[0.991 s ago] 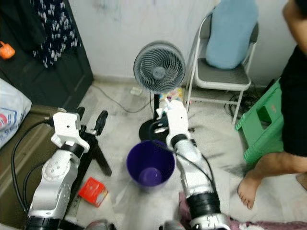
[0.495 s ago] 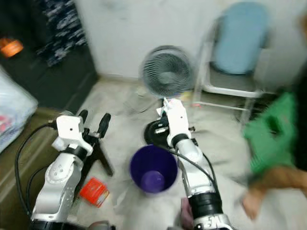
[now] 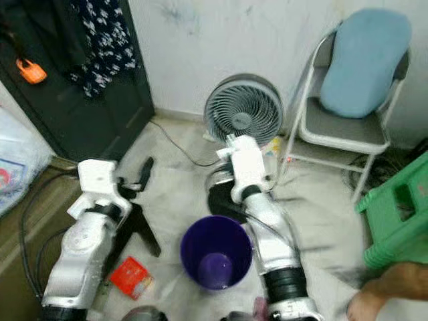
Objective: Clean up the room
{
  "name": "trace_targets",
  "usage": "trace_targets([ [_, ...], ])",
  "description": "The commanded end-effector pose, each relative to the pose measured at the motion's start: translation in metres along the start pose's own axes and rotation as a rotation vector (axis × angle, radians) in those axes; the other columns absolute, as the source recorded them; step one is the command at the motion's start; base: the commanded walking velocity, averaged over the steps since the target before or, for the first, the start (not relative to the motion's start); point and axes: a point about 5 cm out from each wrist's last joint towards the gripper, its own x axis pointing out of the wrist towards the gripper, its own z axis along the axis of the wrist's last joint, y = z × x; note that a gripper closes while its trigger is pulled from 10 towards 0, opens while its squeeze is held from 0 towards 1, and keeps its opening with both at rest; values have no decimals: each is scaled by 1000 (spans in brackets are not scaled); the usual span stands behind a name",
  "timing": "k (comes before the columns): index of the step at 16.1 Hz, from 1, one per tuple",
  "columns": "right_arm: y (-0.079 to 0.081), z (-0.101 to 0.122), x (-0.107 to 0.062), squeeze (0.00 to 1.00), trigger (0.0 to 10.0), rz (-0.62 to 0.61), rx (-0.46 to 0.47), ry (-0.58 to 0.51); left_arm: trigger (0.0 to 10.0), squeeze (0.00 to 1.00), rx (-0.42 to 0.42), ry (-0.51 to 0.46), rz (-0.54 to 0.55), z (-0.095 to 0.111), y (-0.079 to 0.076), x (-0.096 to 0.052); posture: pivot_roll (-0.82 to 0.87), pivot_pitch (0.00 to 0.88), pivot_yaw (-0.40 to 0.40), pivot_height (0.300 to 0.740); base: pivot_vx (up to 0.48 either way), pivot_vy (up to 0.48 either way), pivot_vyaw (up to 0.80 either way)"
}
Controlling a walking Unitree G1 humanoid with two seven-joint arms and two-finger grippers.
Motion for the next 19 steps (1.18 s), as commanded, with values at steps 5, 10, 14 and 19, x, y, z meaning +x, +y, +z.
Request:
trace_targets([
  [5,1,-8,3,0,10000,-77,1,66,10000,0,57,19,-107,-2,-2,-10,-29,0,36,740,0,0,0],
  [10,-28,-51,-19,0,10000,-385,124,355,10000,0,169,100,-288,-8,7,-28,-25,3,62,740,0,0,0],
  [14,-26,-54,-18,0,10000,-428,143,380,10000,0,189,100,-346,0,8,-37,-7,57,82,740,0,0,0],
  [19,-14,-62,-11,0,10000,-391,164,423,10000,0,228,144,-432,1,3,-63,46,150,100,740,0,0,0],
])
